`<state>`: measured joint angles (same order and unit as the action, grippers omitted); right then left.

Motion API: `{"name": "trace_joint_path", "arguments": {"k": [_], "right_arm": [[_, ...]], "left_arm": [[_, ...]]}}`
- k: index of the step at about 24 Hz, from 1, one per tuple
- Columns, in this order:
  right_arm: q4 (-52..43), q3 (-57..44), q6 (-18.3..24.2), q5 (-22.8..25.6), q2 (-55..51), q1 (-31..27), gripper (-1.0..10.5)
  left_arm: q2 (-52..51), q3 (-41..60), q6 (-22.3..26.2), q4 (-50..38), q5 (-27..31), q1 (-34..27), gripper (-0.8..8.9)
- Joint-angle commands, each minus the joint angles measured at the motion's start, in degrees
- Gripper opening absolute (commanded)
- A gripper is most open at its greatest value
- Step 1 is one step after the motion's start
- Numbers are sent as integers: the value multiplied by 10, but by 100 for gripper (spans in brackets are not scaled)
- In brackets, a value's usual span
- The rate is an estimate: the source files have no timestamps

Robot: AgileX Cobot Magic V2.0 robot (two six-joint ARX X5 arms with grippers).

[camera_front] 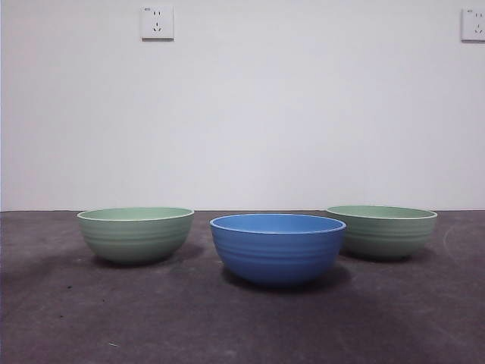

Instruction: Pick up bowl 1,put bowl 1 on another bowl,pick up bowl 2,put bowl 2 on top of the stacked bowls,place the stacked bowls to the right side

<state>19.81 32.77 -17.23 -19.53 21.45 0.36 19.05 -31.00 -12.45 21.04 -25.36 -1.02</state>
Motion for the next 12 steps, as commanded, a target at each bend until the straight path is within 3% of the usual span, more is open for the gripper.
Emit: {"name": "trace_joint_path", "arguments": {"k": [1,5,8,12], "right_arm": [[66,75,89,-1,50,2,-12],[172,174,158,-22,125,2,-12],[241,236,192,-47,174,4,-12],[331,302,229,-47,222,19,-12]], "left_arm": [[46,-48,68,38,-45,-2,-7],[107,-118,126,107,-108,-2,-7],[146,-168,168,165,-143,-2,-7],[186,-228,218,251,-171,-1,-8]]}}
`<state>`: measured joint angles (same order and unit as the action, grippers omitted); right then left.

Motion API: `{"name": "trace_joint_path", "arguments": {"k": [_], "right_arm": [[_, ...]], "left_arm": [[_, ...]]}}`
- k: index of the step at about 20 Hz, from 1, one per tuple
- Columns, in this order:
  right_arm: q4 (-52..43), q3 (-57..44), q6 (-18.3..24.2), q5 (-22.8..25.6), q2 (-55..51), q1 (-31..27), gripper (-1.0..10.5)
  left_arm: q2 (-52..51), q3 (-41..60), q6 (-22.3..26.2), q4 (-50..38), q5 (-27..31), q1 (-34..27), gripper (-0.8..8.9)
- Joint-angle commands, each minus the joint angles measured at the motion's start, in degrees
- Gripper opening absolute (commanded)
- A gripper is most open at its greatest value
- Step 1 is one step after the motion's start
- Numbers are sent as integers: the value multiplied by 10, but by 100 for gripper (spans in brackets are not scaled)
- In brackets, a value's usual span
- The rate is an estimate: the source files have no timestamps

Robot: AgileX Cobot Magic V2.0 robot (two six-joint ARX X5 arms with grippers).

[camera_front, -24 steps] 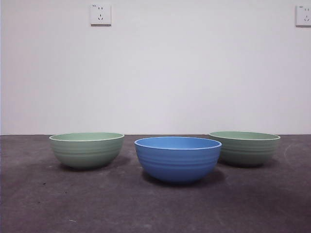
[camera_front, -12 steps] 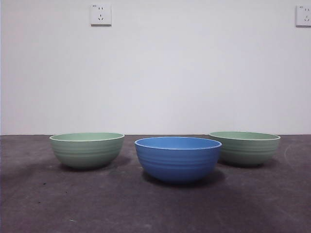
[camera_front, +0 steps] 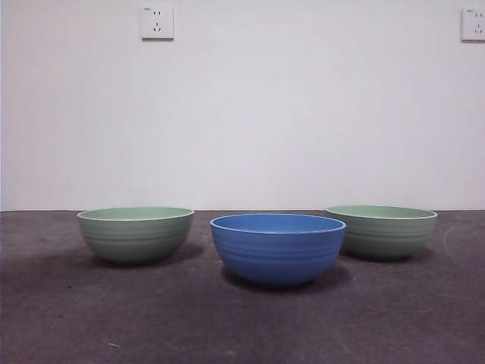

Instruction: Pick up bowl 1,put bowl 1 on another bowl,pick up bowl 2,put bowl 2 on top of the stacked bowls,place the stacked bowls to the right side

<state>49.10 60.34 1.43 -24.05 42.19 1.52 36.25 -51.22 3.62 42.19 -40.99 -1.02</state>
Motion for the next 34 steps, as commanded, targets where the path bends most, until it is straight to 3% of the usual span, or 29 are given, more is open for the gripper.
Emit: {"name": "trace_joint_path", "arguments": {"k": [1,6,16,18,20,22,24,34], "right_arm": [[64,41,51,-2,26,13,-12],[163,83,92,0,61,29,-12],[185,84,86,2,76,35,22],[185,84,83,2,77,35,144],[185,84,70,2,79,35,333],[185,84,63,3,81,35,501],[185,84,56,4,84,35,570],[183,84,38,18,101,35,567]], "left_arm": [[23,-41,71,64,-15,0,-8],[54,-94,117,163,-14,0,-8],[65,-111,115,194,-10,0,19],[65,-111,110,194,-10,0,150],[65,-111,98,193,-10,0,392],[65,-111,92,194,-10,0,551],[66,-111,82,194,-9,0,566],[71,-111,80,196,5,0,566]]}}
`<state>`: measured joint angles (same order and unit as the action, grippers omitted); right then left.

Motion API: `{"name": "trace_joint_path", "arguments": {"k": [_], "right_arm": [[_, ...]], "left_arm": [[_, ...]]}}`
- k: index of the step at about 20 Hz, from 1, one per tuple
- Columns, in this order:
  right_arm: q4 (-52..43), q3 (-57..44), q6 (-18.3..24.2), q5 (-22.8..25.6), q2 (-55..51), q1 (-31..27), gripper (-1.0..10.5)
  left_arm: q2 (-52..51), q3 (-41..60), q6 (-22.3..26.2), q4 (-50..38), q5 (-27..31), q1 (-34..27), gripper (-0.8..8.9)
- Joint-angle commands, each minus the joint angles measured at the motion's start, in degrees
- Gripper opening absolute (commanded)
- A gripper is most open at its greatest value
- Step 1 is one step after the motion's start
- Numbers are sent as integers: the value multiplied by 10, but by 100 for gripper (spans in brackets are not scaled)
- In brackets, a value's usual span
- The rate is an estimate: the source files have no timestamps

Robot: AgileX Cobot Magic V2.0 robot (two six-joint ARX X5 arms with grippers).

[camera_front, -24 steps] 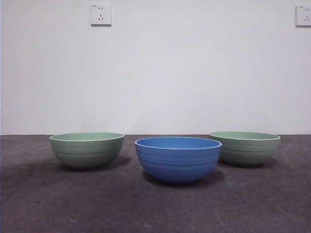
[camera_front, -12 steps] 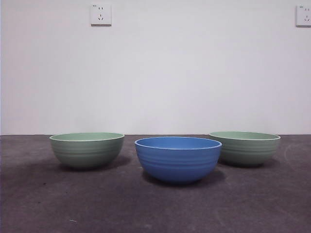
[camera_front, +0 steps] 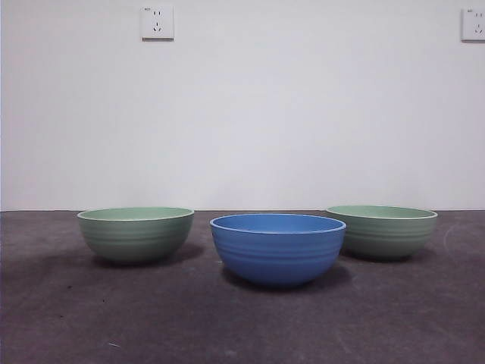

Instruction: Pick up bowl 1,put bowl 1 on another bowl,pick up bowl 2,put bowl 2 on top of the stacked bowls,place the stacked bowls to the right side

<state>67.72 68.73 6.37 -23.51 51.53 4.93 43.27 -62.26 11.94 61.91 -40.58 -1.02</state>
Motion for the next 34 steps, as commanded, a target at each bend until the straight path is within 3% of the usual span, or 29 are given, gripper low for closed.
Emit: {"name": "trace_joint_path", "arguments": {"k": [1,4,13,23,34], "right_arm": [[-5,0,-16,30,14,1,567],[-18,0,-24,62,40,1,567],[-104,0,-47,65,166,1,563],[-238,0,-78,107,315,1,561],[-344,0,-96,136,458,0,449]], "left_arm": [[1,-1,-4,-1,2,0,566],[1,-1,-4,-1,1,0,566],[1,-1,-4,-1,1,0,566],[1,-1,-4,-1,1,0,566],[1,-1,-4,7,1,0,566]]}}
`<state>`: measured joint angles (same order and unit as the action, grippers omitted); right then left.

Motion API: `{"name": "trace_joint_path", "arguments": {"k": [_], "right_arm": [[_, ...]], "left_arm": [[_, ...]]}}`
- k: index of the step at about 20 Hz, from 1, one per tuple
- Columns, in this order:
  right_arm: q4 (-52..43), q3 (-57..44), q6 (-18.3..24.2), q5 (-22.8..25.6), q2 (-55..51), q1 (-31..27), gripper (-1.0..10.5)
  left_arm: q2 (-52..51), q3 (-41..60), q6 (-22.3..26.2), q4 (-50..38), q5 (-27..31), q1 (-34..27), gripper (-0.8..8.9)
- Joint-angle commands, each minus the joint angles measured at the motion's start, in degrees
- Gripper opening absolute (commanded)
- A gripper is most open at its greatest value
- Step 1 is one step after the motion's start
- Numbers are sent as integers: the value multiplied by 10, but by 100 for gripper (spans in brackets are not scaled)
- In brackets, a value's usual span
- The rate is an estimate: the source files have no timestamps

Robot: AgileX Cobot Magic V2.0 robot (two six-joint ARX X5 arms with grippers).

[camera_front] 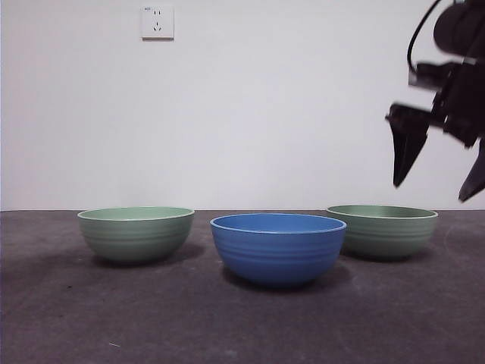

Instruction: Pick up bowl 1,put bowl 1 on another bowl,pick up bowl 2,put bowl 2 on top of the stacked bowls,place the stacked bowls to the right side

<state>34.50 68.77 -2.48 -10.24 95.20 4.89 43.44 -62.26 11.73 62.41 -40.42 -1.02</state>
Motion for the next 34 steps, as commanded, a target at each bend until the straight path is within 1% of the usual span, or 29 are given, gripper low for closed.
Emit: {"name": "trace_joint_path", "arguments": {"k": [1,3,8,9,11,15,22,26,28,29,30,34], "right_arm": [[-19,0,-7,3,30,0,428],[-32,0,-7,3,48,0,381],[-54,0,-8,3,81,1,167],[-58,0,-12,3,84,1,148],[-63,0,-12,3,87,0,147],[-75,0,-11,2,87,0,8],[-72,0,-12,1,78,1,-9],[-55,0,-11,-3,17,6,-11],[-30,0,-11,-11,-26,18,-11],[-17,0,-11,-33,-47,27,-11],[-7,0,-11,-44,-60,38,-12],[33,0,-11,-44,-75,108,-12]], "left_arm": [[-1,-1,-2,3,-1,0,566],[-1,-1,-2,3,-1,0,566],[-1,-1,-2,3,-1,0,566],[-1,-1,-2,3,-1,0,566],[-1,-1,-2,3,-1,0,566],[-1,-1,-1,2,-1,0,566],[-1,-1,-1,2,0,0,566],[-1,-1,-1,2,0,0,566],[-1,-1,-1,2,0,0,566],[-1,-1,-1,2,0,0,566],[-1,-1,-1,2,1,0,566],[-1,-1,-1,3,0,0,566]]}}
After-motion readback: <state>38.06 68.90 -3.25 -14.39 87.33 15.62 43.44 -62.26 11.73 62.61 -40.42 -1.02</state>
